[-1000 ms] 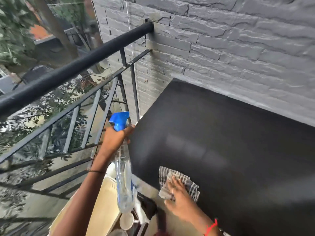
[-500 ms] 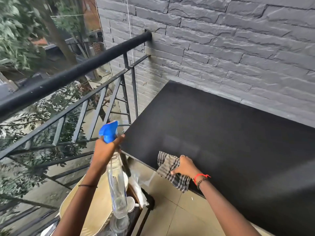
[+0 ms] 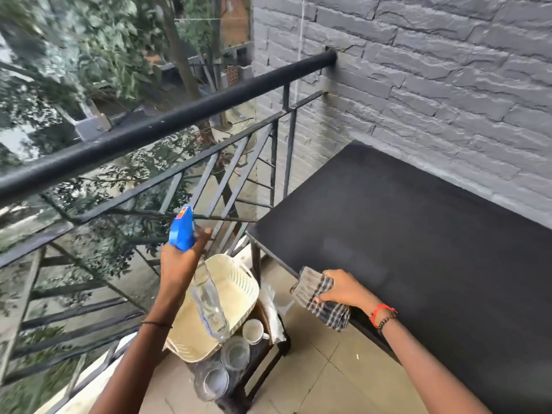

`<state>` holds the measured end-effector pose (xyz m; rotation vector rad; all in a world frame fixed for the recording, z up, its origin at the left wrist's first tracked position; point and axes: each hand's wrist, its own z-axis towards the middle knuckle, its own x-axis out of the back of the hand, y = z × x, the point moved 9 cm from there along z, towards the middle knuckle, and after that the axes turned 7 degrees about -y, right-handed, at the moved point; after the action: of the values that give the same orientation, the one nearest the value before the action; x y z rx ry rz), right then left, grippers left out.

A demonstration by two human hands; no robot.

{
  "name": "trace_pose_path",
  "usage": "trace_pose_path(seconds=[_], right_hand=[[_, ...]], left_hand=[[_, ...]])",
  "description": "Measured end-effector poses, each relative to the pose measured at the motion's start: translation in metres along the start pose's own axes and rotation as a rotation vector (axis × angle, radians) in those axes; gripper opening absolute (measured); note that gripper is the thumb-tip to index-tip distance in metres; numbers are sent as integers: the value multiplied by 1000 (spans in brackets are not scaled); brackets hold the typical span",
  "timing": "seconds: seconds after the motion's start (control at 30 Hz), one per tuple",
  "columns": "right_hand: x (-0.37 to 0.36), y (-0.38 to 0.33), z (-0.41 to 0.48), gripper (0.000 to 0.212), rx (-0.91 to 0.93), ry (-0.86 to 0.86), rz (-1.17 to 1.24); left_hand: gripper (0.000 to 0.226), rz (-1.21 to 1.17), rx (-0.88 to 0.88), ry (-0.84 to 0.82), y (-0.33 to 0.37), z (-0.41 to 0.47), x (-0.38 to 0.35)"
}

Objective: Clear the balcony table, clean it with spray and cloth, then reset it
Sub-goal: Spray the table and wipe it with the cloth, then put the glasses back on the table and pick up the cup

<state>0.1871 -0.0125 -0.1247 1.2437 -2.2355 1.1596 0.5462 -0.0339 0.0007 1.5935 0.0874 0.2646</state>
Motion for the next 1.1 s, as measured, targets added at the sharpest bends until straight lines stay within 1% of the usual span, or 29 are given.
trace_pose_path(seconds=[0.1,0.2,0.27,0.37,0.47,0.53,0.63,0.83,0.97,1.1], right_hand=[[-8,-44,12,55,112,-20,85],[-26,-91,29,37,202,-66,286],[-49,-123,45,31,221,-135,397],[-84,-147,71,31,170,-202,558],[-123,-161,97,41,103,-262,646],[-145,-164,113,46,60,-287,657],[-180,-165,139,45,28,-343,648],[-231,-155,183,36,-39,-387,606],[-261,-146,214,41,-80,-420,555],[-281,-142,235,37,-76,-478,522]], left_hand=[[25,44,14,83,-21,-3,28],[24,49,8,160,-42,-9,48],[23,32,4,222,-56,-13,63],[19,-7,13,289,-78,-16,74],[19,-38,2,325,-100,-15,79],[18,-58,-1,329,-115,-14,79],[19,-74,5,314,-144,-10,78],[31,-144,71,337,-209,-8,80],[43,-180,90,327,-243,-10,79],[38,-160,115,331,-266,-11,80]])
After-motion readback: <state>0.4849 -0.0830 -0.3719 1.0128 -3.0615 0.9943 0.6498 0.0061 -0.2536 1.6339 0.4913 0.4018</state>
